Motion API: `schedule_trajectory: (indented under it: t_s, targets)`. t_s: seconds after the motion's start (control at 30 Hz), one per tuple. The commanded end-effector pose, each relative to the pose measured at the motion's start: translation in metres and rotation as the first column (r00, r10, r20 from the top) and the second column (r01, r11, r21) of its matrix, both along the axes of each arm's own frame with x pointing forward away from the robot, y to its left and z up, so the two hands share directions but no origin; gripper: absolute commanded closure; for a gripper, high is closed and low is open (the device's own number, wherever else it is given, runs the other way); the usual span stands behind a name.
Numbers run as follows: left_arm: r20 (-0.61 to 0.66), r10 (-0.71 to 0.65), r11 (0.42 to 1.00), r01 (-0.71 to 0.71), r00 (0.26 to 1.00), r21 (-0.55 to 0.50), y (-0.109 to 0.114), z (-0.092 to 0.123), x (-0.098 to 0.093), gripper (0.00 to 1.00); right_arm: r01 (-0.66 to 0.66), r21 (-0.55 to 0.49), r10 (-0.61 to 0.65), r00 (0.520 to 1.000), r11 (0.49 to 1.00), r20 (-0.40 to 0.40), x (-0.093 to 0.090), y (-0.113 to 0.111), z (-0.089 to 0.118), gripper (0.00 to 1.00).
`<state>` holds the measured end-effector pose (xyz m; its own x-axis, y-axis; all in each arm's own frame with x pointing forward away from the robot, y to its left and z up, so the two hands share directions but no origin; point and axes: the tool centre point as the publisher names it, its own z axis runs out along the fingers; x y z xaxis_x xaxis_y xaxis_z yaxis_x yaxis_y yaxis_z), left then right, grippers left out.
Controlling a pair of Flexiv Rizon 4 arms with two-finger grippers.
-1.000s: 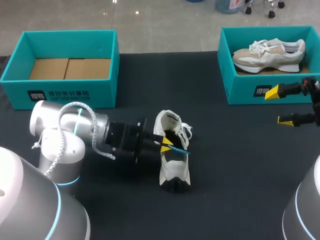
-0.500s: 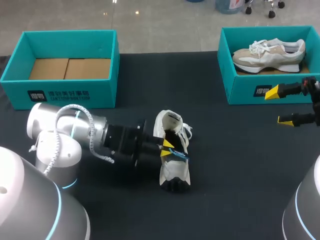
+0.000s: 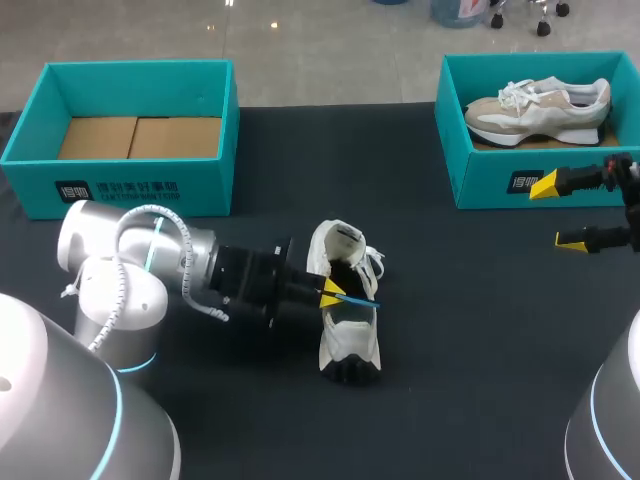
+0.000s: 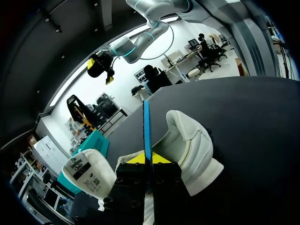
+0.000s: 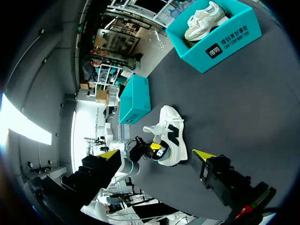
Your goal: Take the shoe out of the shoebox, open the shoe tongue, remove and reinsert the insole, then place the shoe into the shoebox
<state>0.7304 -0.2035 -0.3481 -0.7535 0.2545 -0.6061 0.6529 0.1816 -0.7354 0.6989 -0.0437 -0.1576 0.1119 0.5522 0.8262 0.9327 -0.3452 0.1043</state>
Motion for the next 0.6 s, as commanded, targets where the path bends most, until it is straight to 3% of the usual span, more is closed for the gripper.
schedule_trajectory:
  t_s: [0.03, 0.1, 0.13, 0.17, 0.2, 0.33, 0.6]
  targets:
    - [-0.008, 0.000, 1.000, 0.000, 1.000, 0.006, -0.005, -0.005, 0.007, 1.00, 0.003, -0.003, -0.003, 1.000, 1.000, -0.002, -0.001, 0.001, 0.000, 0.00]
    - [-0.010, 0.002, 1.000, -0.002, 1.000, 0.003, -0.004, -0.004, 0.006, 1.00, 0.003, -0.003, -0.003, 1.000, 1.000, -0.002, -0.001, 0.001, 0.000, 0.00]
    - [-0.010, 0.003, 1.000, -0.003, 1.000, 0.002, -0.003, -0.002, 0.004, 0.90, 0.003, -0.003, -0.003, 1.000, 1.000, -0.002, -0.001, 0.001, 0.000, 0.00]
    - [-0.010, 0.004, 1.000, -0.004, 1.000, 0.000, -0.002, 0.000, 0.003, 0.67, 0.003, -0.003, -0.003, 1.000, 1.000, -0.002, -0.001, 0.001, 0.000, 0.00]
    - [-0.010, 0.004, 1.000, -0.004, 1.000, -0.004, -0.001, 0.001, 0.001, 0.63, 0.003, -0.003, -0.003, 1.000, 1.000, -0.002, -0.001, 0.001, 0.000, 0.00]
    - [-0.006, -0.004, 1.000, 0.004, 1.000, -0.024, 0.002, 0.010, -0.006, 0.61, 0.003, -0.003, -0.003, 1.000, 1.000, -0.002, -0.001, 0.001, 0.000, 0.00]
    - [0.006, -0.029, 0.999, 0.029, 1.000, -0.036, -0.001, 0.016, -0.016, 0.71, 0.003, -0.003, -0.003, 1.000, 1.000, -0.002, -0.001, 0.001, 0.000, 0.00]
